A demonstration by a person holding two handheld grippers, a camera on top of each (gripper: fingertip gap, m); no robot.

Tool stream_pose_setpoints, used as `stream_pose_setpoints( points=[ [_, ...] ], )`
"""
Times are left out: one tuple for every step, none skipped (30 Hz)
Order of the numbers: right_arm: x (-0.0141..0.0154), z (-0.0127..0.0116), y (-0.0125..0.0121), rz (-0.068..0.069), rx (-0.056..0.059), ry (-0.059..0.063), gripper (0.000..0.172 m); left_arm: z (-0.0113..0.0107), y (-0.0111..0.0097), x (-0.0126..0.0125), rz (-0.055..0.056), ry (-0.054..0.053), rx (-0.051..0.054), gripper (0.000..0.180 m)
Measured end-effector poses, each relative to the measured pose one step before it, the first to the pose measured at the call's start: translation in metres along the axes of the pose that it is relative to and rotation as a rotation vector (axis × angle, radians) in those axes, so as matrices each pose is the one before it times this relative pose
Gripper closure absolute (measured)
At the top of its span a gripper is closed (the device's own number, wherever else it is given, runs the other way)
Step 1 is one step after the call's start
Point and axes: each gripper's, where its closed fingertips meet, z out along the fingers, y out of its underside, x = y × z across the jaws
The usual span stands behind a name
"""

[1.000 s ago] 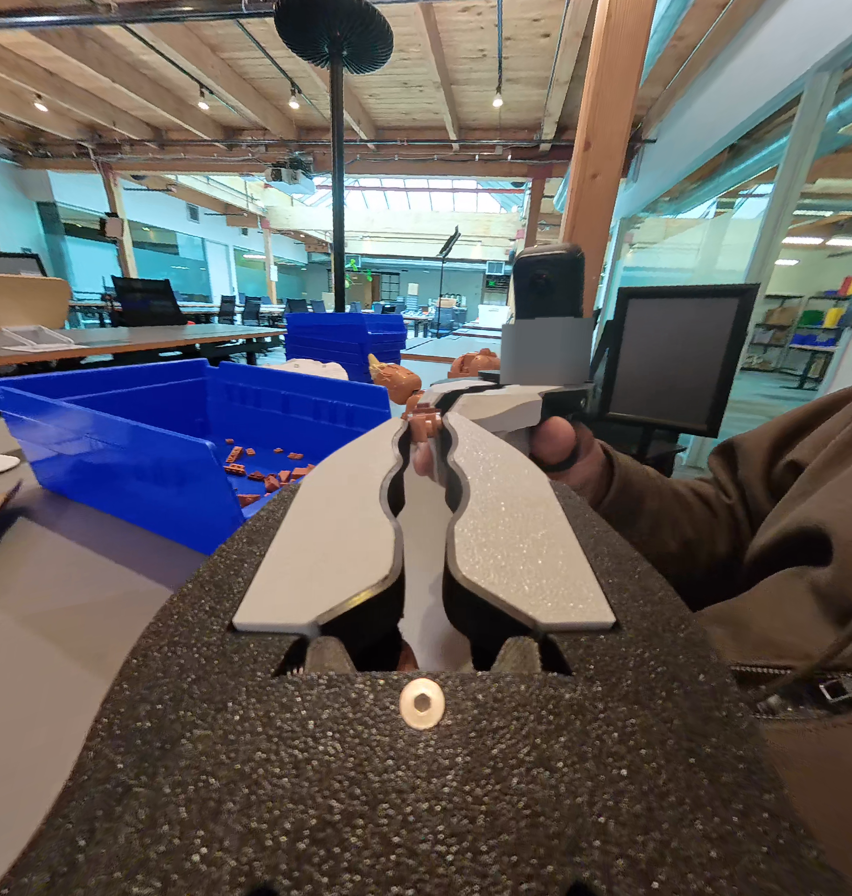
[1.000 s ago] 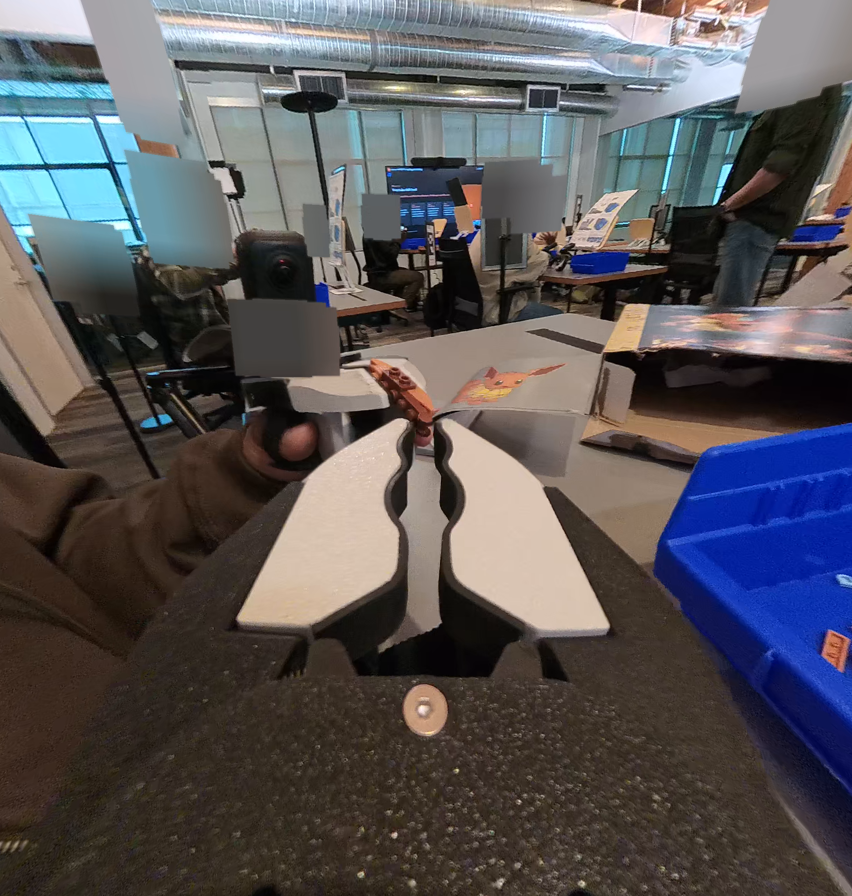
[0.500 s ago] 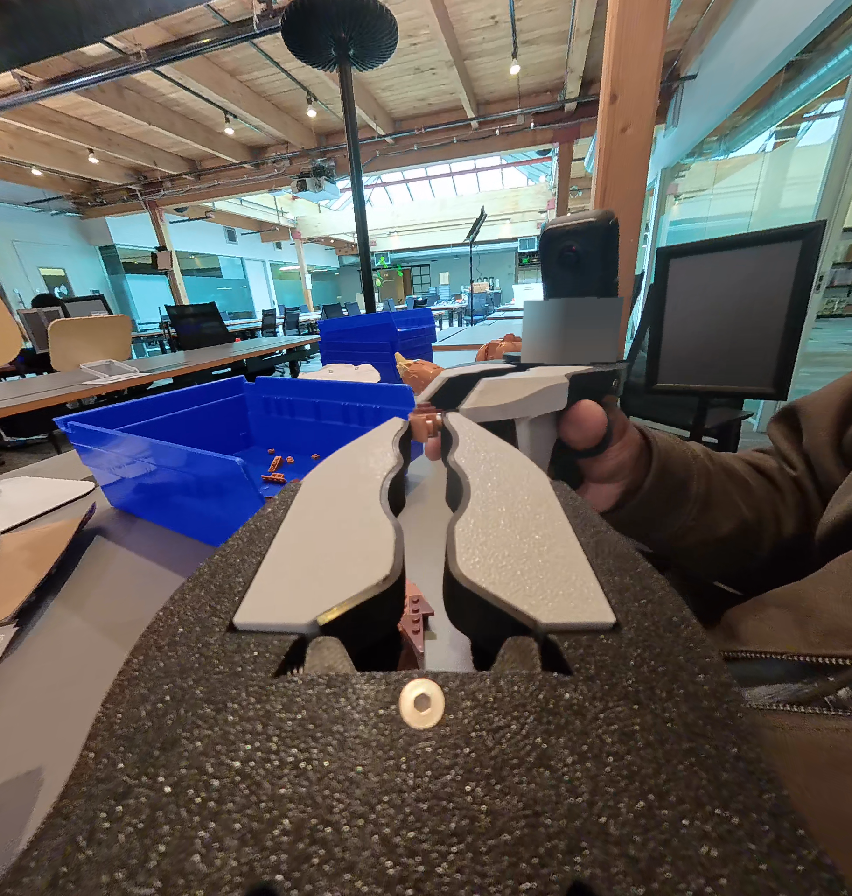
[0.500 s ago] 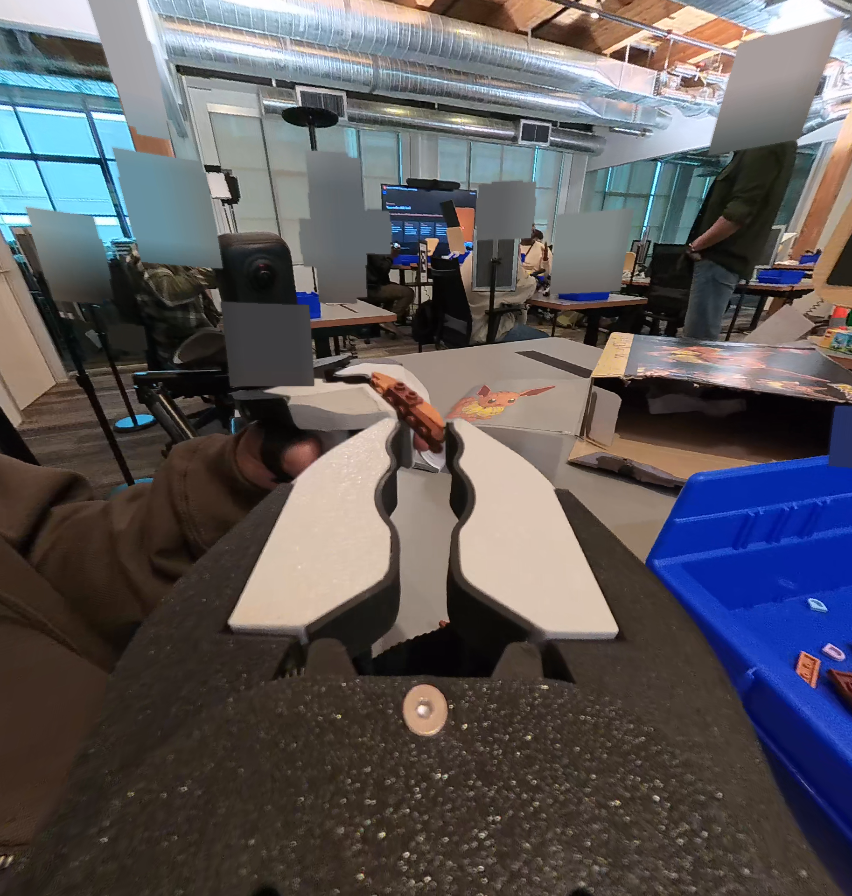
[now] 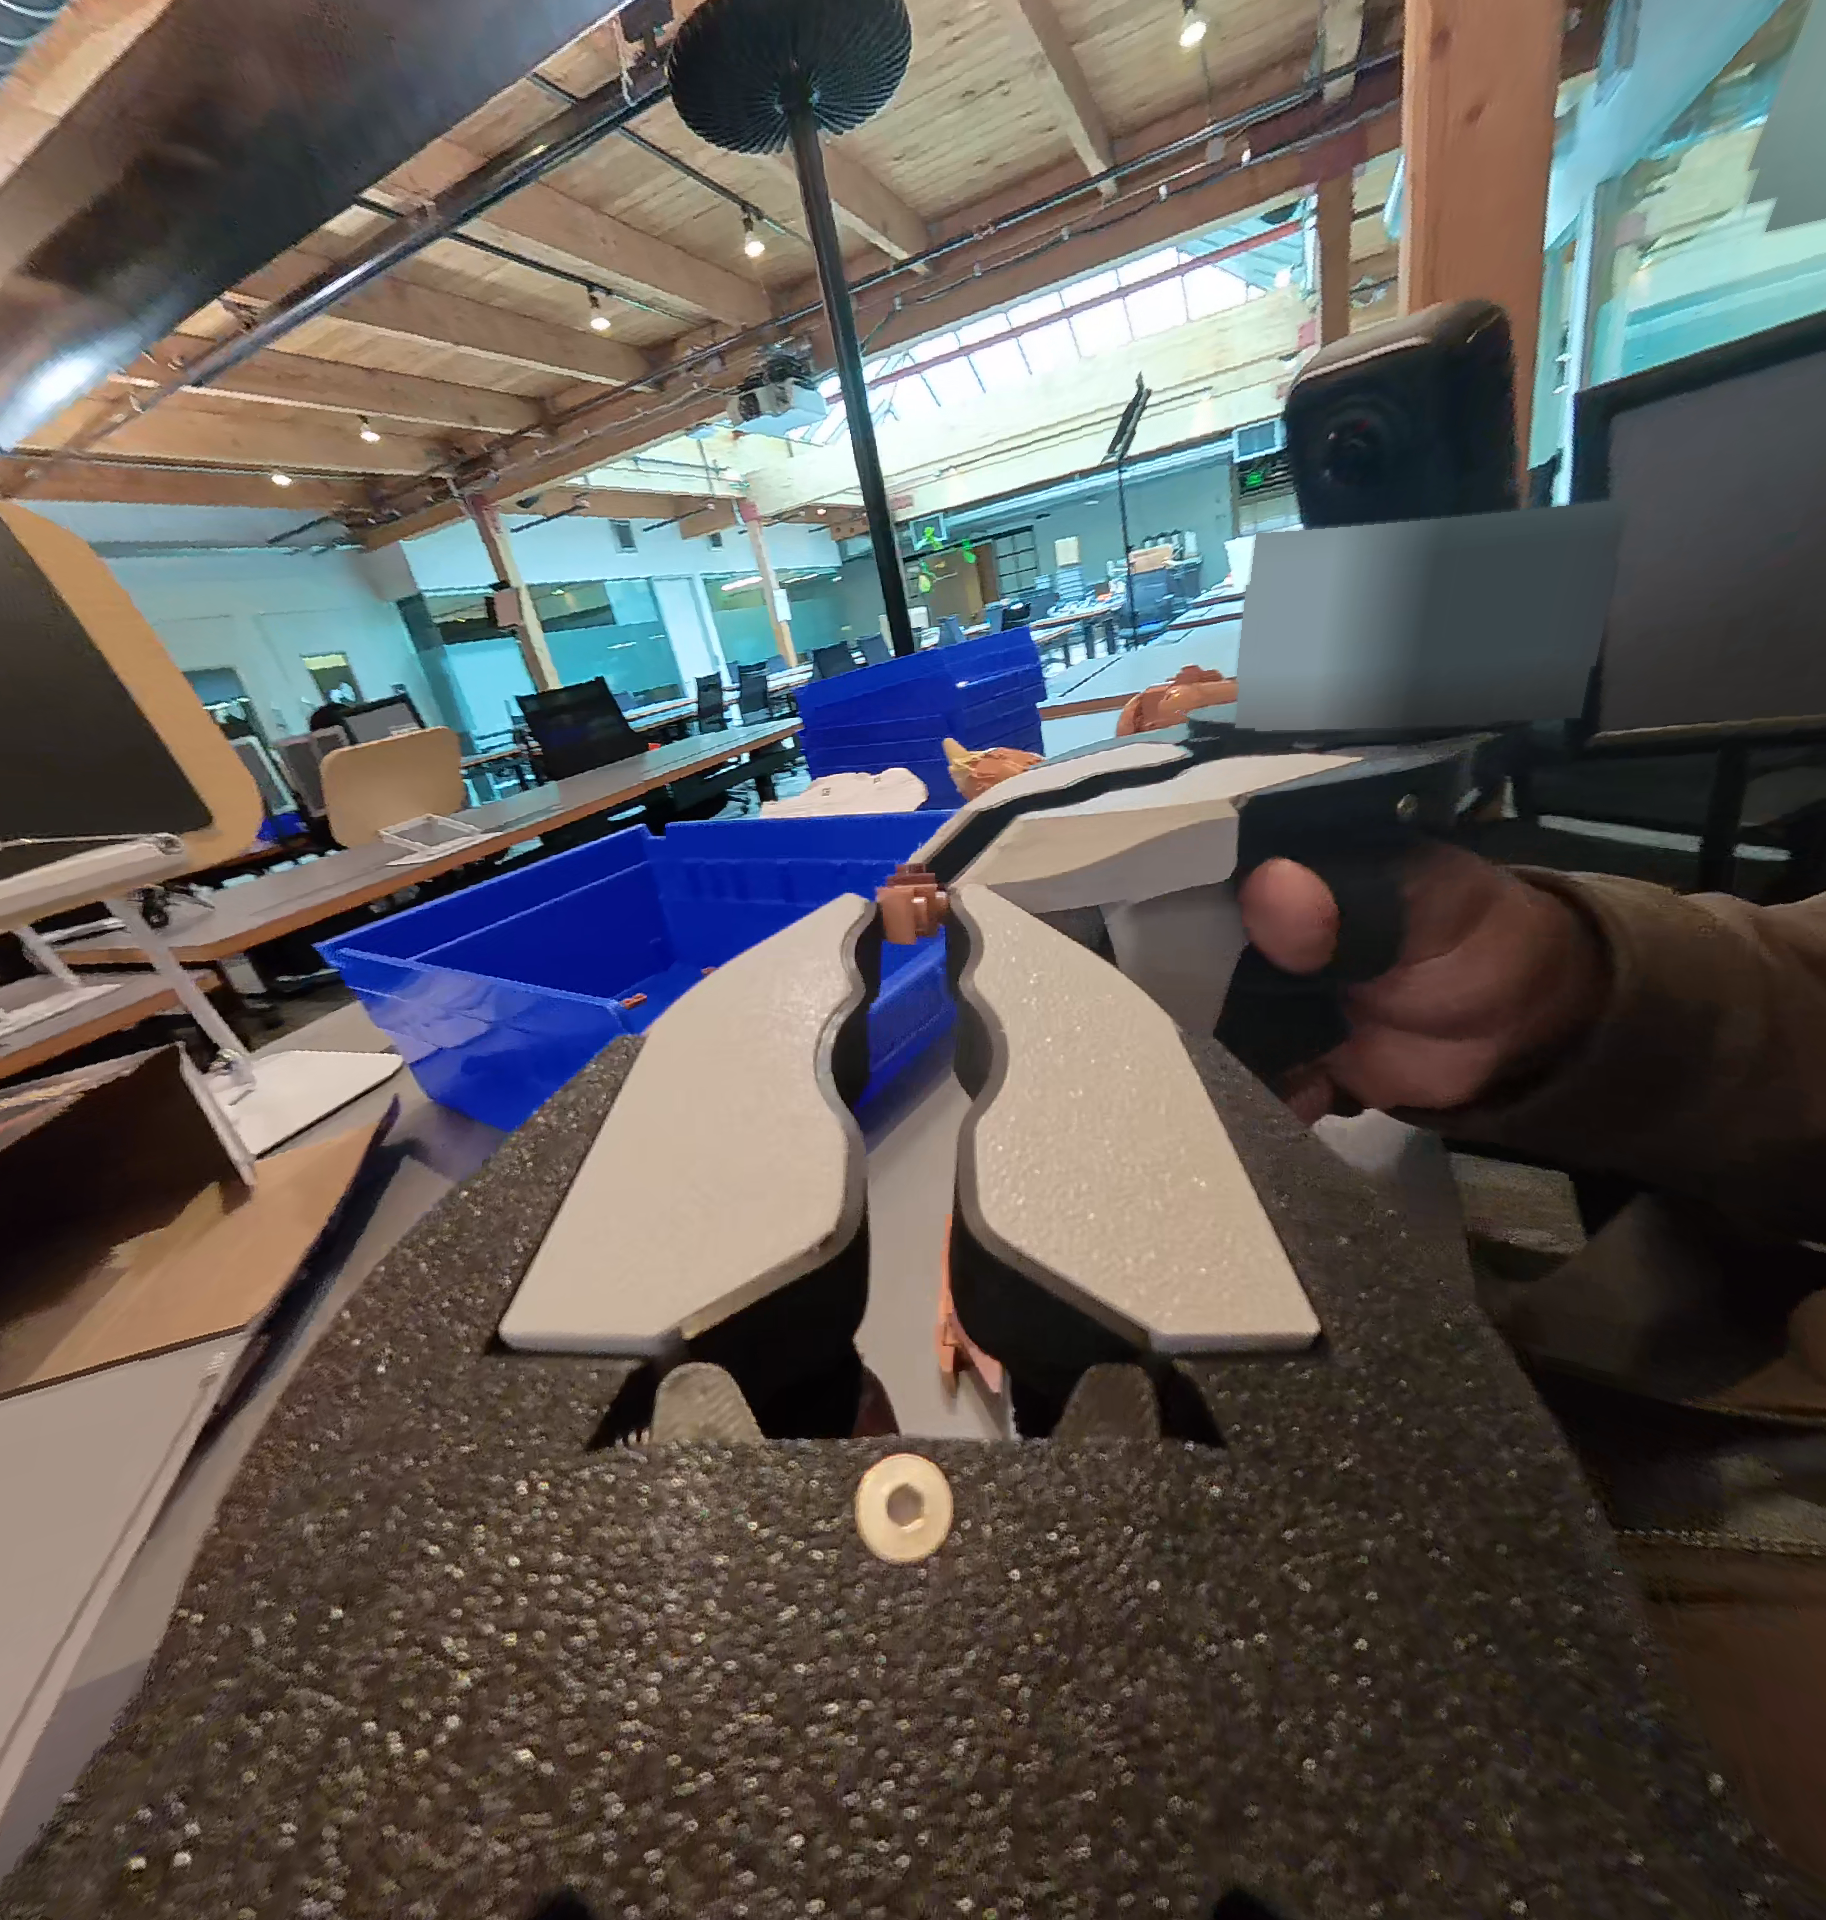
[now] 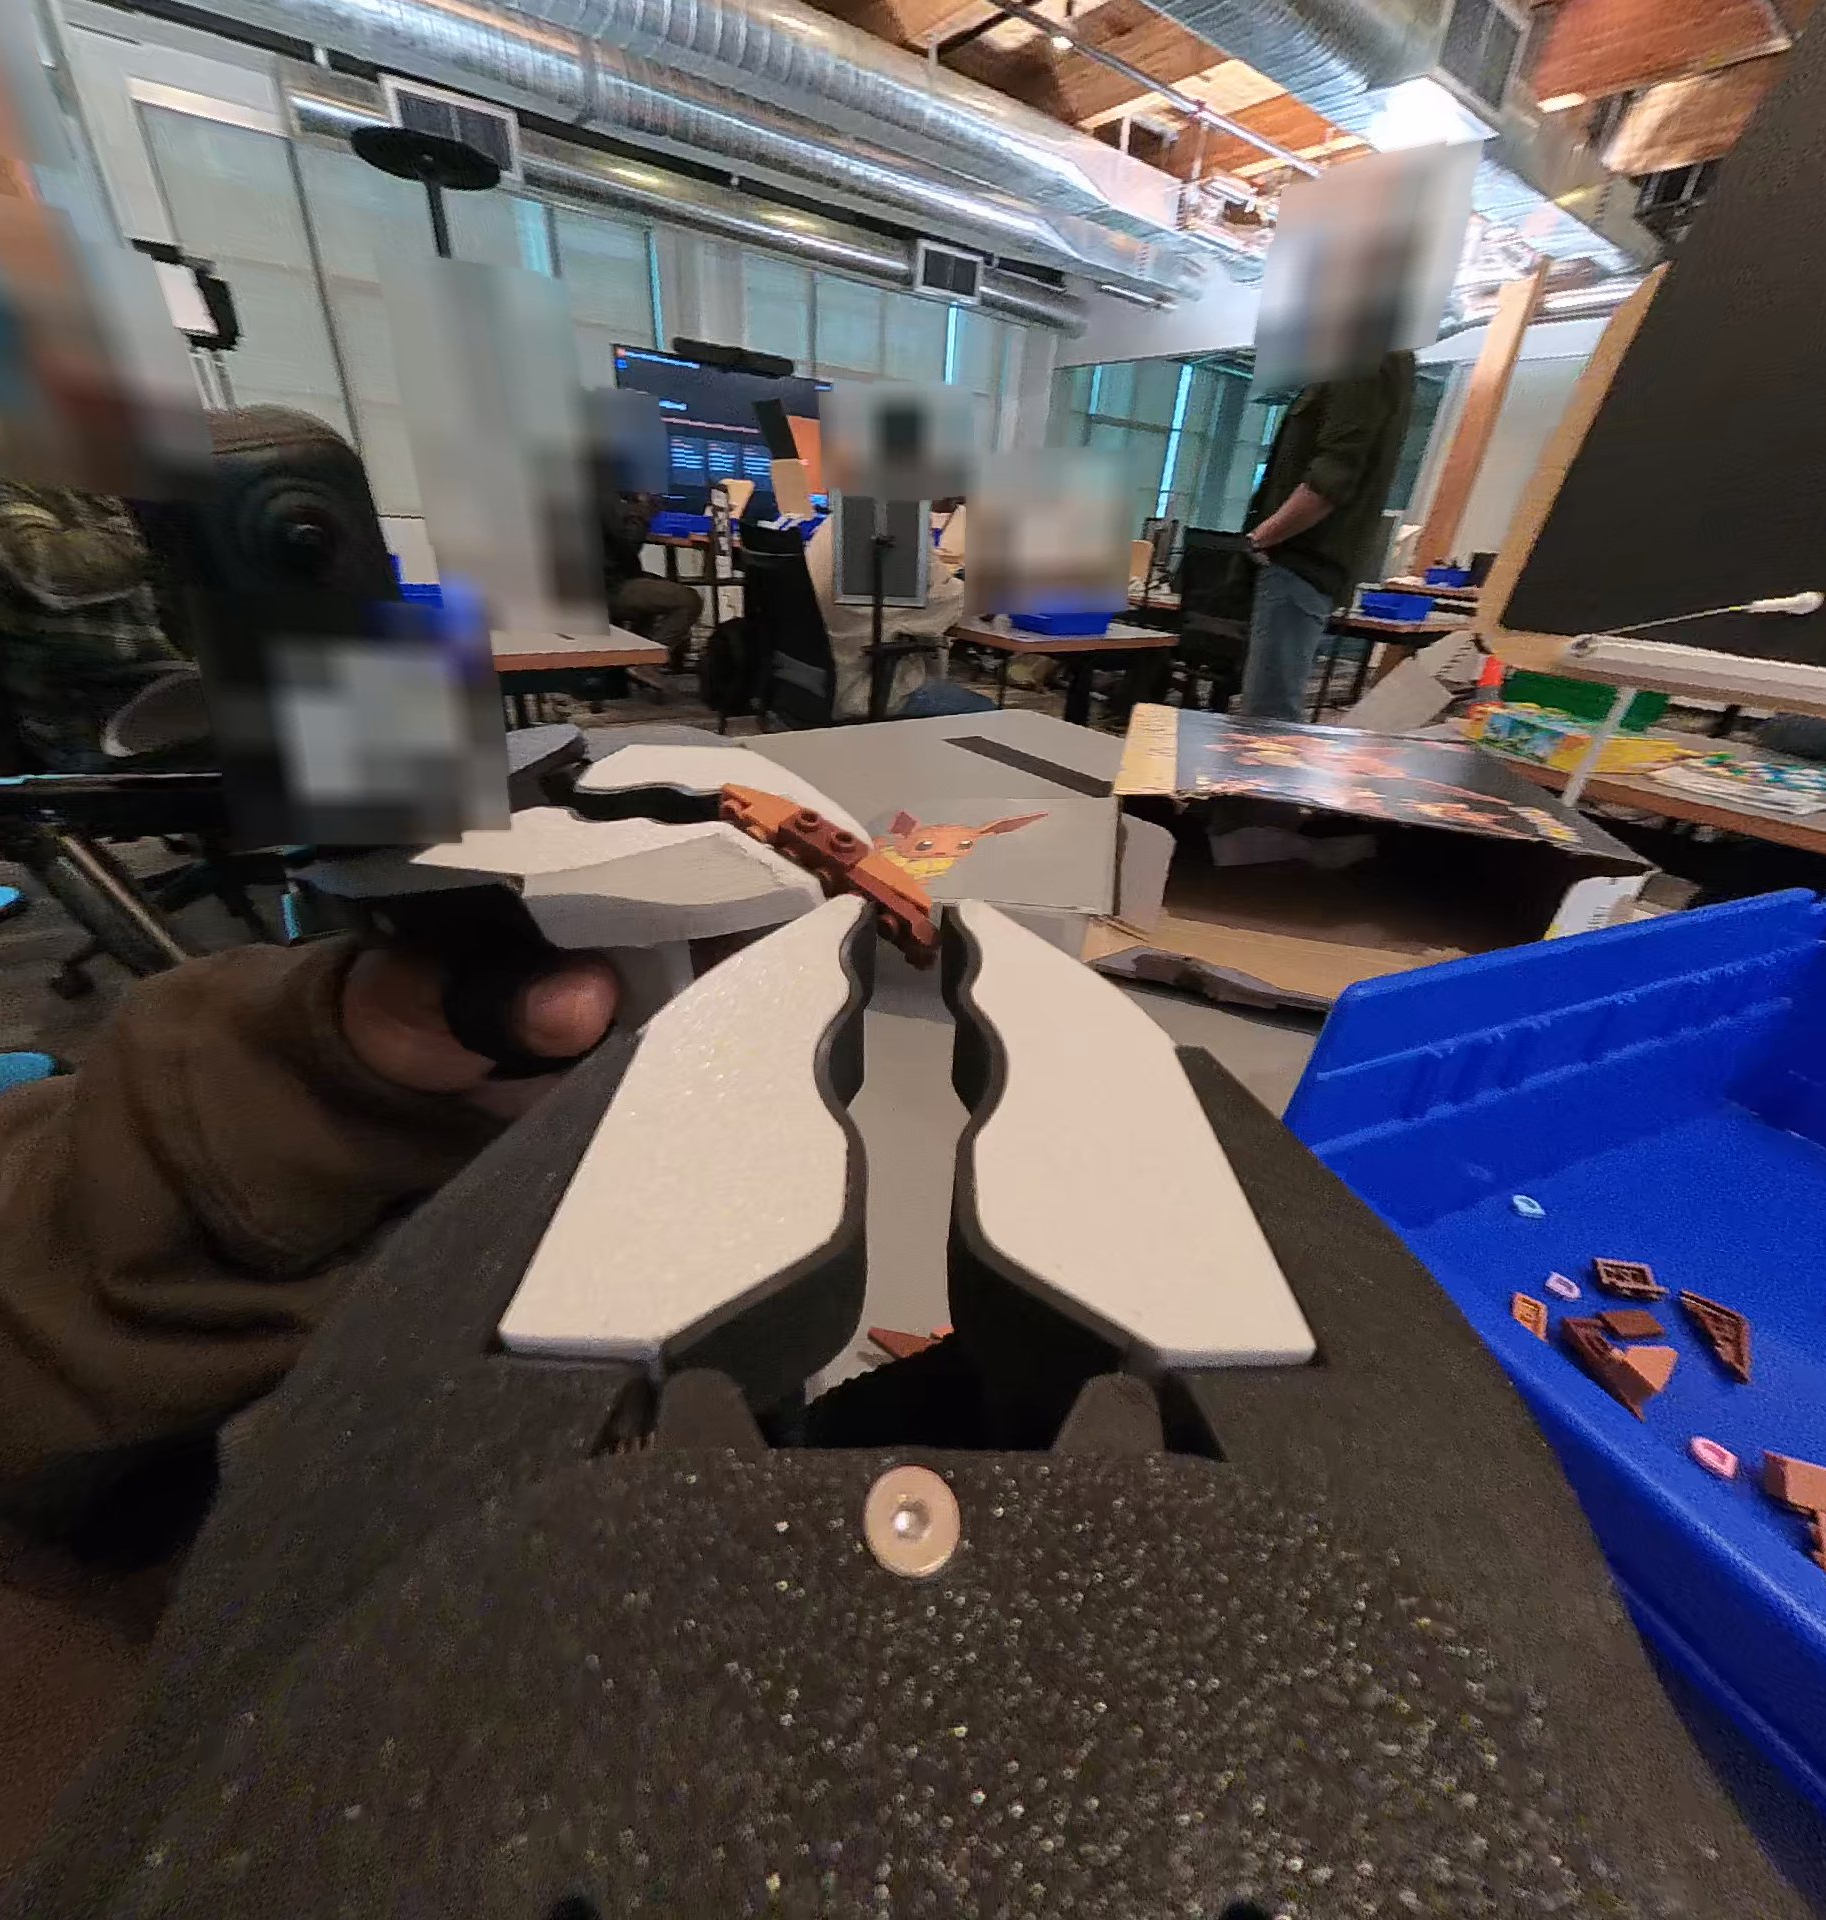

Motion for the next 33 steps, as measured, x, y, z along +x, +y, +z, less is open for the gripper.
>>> stream_pose_setpoints(
  points=[
    [0.00054,0.00008,-0.00006,-0.0093,0.0007,0.0191,0.160,0.00014,-0.00001,-0.00058,0.0123,-0.0104,-0.0023,0.169],
    [0.00026,0.00010,-0.00018,-0.0090,0.0016,0.0149,0.160,0.00016,-0.00015,-0.00031,0.0094,-0.0076,-0.0009,0.169],
    [0.00004,-0.00001,-0.00053,-0.0062,0.0029,0.0092,0.160,0.00004,-0.00046,-0.00008,0.0074,-0.0046,0.0015,0.169],
    [0.00000,-0.00004,-0.00039,-0.0013,0.0024,0.0047,0.160,-0.00001,-0.00043,-0.00010,0.0060,-0.0032,0.0017,0.169],
    [-0.00013,-0.00008,-0.00033,0.0036,0.0016,0.0009,0.160,-0.00002,-0.00034,-0.00003,0.0064,-0.0031,0.0009,0.169],
    [-0.00006,0.00004,-0.00020,0.0055,0.0018,-0.0013,0.160,-0.00001,-0.00029,0.00007,0.0066,-0.0029,0.0004,0.169],
    [-0.00007,-0.00016,-0.00013,0.0050,0.0019,-0.0024,0.160,0.00014,-0.00021,0.00011,0.0060,-0.0022,0.0002,0.169],
    [-0.00028,-0.00012,-0.00019,0.0055,0.0025,-0.0061,0.161,-0.00009,-0.00027,0.00025,0.0046,0.0005,0.0008,0.169],
    [-0.00057,-0.00029,-0.00034,0.0089,0.0029,-0.0111,0.161,-0.00022,-0.00052,0.00047,0.0022,0.0032,0.0029,0.169],
    [-0.00060,-0.00033,-0.00066,0.0123,0.0039,-0.0148,0.161,-0.00015,-0.00067,0.00044,-0.0003,0.0034,0.0038,0.169],
    [-0.00085,-0.00037,-0.00081,0.0153,0.0056,-0.0188,0.161,-0.00027,-0.00087,0.00038,-0.0013,0.0040,0.0053,0.169],
    [-0.00102,-0.00044,-0.00085,0.0176,0.0056,-0.0211,0.161,-0.00029,-0.00100,0.00060,-0.0034,0.0059,0.0064,0.169],
    [-0.00077,-0.00051,-0.00054,0.0173,0.0045,-0.0200,0.162,-0.00024,-0.00076,0.00043,-0.0051,0.0062,0.0047,0.169],
    [-0.00086,-0.00034,-0.00038,0.0166,0.0031,-0.0189,0.162,-0.00019,-0.00055,0.00051,-0.0051,0.0063,0.0039,0.169],
    [-0.00071,-0.00043,-0.00038,0.0172,0.0027,-0.0180,0.162,-0.00020,-0.00044,0.00044,-0.0075,0.0070,0.0037,0.169],
    [-0.00096,-0.00047,-0.00076,0.0171,0.0051,-0.0174,0.163,-0.00024,-0.00065,0.00044,-0.0085,0.0067,0.0051,0.169],
    [-0.00111,-0.00051,-0.00106,0.0133,0.0071,-0.0173,0.163,-0.00034,-0.00109,0.00041,-0.0098,0.0083,0.0077,0.169],
    [-0.00095,-0.00030,-0.00093,0.0014,0.0061,-0.0126,0.164,-0.00035,-0.00088,0.00063,-0.0138,0.0096,0.0072,0.169],
    [-0.00041,-0.00019,-0.00048,-0.0172,0.0029,-0.0034,0.164,-0.00007,-0.00014,0.00036,-0.0167,0.0084,0.0036,0.169],
    [-0.00008,-0.00006,-0.00033,-0.0379,0.0027,0.0047,0.164,0.00001,0.00025,0.00005,-0.0194,0.0083,0.0016,0.169],
    [-0.00003,0.00008,-0.00016,-0.0599,0.0035,0.0124,0.163,0.00000,0.00027,0.00006,-0.0232,0.0090,0.0023,0.169],
    [0.00051,0.00009,0.00026,-0.0827,0.0020,0.0251,0.163,0.00001,0.00051,-0.00042,-0.0193,0.0039,-0.0002,0.169],
    [0.00208,-0.00023,0.00122,-0.1049,-0.0048,0.0429,0.165,-0.00009,0.00099,-0.00154,-0.0088,-0.0080,-0.0043,0.169],
    [0.00324,-0.00060,0.00225,-0.1241,-0.0149,0.0549,0.166,-0.00054,0.00028,-0.00218,-0.0046,-0.0121,-0.0018,0.169],
    [0.00254,-0.00053,0.00261,-0.1341,-0.0201,0.0531,0.166,-0.00078,-0.00038,-0.00190,-0.0106,-0.0073,0.0037,0.169],
    [0.00122,-0.00020,0.00264,-0.1339,-0.0234,0.0443,0.163,-0.00081,-0.00062,-0.00124,-0.0178,0.0004,0.0057,0.169],
    [-0.00027,0.00024,0.00262,-0.1250,-0.0248,0.0339,0.161,-0.00044,0.00033,-0.00174,-0.0185,-0.0037,0.0002,0.169],
    [-0.00126,0.00079,0.00225,-0.1011,-0.0235,0.0252,0.160,0.00002,0.00140,-0.00193,-0.0133,-0.0073,-0.0076,0.169],
    [-0.00165,0.00130,0.00192,-0.0674,-0.0213,0.0182,0.157,0.00032,0.00185,-0.00169,-0.0078,-0.0072,-0.0108,0.169],
    [-0.00209,0.00147,0.00155,-0.0380,-0.0167,0.0113,0.156,0.00041,0.00192,-0.00122,-0.0055,-0.0065,-0.0108,0.169],
    [-0.00149,0.00133,0.00132,-0.0206,-0.0127,0.0101,0.155,0.00038,0.00224,-0.00143,-0.0048,-0.0080,-0.0132,0.169],
    [-0.00027,0.00111,0.00109,-0.0162,-0.0115,0.0147,0.155,0.00045,0.00260,-0.00154,-0.0049,-0.0088,-0.0151,0.169],
    [0.00007,0.00087,0.00119,-0.0199,-0.0117,0.0124,0.155,0.00045,0.00234,-0.00139,-0.0047,-0.0074,-0.0135,0.169]
  ],
)
